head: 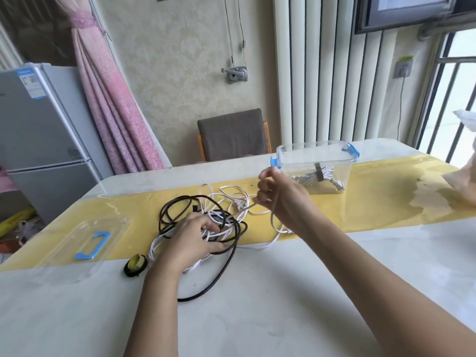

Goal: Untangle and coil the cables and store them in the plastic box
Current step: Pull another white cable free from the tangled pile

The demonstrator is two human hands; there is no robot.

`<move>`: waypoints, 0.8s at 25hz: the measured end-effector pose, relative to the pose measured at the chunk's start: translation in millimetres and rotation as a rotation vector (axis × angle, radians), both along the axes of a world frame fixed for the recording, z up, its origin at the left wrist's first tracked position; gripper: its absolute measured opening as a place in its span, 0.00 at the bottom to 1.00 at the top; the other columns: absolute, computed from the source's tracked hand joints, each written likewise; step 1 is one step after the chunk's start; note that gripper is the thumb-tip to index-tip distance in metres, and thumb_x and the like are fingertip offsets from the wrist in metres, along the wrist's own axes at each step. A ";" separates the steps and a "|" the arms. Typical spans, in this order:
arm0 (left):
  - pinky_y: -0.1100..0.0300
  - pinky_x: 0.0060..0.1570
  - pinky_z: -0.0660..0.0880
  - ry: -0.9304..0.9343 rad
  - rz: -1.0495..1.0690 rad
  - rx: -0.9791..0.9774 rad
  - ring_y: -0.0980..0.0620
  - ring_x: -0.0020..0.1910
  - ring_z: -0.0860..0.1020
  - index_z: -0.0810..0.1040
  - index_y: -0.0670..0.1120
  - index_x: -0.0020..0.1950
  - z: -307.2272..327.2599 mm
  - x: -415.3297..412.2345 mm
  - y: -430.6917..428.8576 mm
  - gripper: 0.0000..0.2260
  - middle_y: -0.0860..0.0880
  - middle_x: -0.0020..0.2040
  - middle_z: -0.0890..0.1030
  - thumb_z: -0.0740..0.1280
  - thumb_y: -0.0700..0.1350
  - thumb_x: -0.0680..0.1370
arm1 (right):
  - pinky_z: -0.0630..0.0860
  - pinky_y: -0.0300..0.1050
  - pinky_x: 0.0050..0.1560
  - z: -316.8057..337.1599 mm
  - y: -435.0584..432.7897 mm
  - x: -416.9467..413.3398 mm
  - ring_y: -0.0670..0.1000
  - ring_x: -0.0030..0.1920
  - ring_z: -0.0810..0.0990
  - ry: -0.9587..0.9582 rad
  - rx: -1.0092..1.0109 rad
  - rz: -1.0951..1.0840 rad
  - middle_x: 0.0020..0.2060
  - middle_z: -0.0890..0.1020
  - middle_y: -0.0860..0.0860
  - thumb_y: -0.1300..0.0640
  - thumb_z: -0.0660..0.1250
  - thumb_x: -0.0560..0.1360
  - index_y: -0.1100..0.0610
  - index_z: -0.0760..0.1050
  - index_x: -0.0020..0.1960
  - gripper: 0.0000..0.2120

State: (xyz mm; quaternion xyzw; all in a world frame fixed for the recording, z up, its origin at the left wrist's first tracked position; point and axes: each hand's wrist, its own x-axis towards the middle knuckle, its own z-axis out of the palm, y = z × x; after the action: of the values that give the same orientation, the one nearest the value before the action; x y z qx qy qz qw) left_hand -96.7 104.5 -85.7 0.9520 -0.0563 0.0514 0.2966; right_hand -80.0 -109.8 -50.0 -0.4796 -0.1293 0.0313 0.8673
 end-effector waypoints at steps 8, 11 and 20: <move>0.51 0.71 0.57 -0.223 0.262 -0.006 0.45 0.70 0.63 0.65 0.44 0.72 -5.4 8.7 -0.2 0.34 0.43 0.70 0.67 0.74 0.42 0.69 | 0.62 0.40 0.25 17.5 -63.5 4.9 0.49 0.24 0.61 0.036 -0.542 -0.503 0.24 0.65 0.51 0.49 0.54 0.81 0.56 0.64 0.34 0.19; 0.62 0.66 0.62 -0.395 0.067 -0.054 0.47 0.64 0.70 0.73 0.45 0.65 -5.0 7.8 -10.1 0.29 0.48 0.63 0.73 0.76 0.35 0.65 | 0.72 0.47 0.37 -13.8 -71.3 14.5 0.58 0.37 0.76 0.158 -1.385 -0.544 0.41 0.79 0.60 0.57 0.55 0.79 0.60 0.71 0.46 0.09; 0.67 0.41 0.74 -0.367 0.080 -0.097 0.58 0.38 0.78 0.75 0.54 0.36 0.2 1.5 -22.2 0.14 0.57 0.38 0.79 0.73 0.35 0.69 | 0.73 0.47 0.55 -47.2 -0.5 -2.7 0.57 0.57 0.75 -0.381 -1.620 -0.169 0.55 0.78 0.54 0.64 0.58 0.73 0.55 0.77 0.57 0.16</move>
State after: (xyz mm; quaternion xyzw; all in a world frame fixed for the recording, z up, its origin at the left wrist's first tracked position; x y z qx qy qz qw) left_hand -95.1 82.2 -85.5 0.9126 -0.0689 0.2386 0.3247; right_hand -82.7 -110.2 -97.2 -0.9598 -0.1749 -0.0322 0.2172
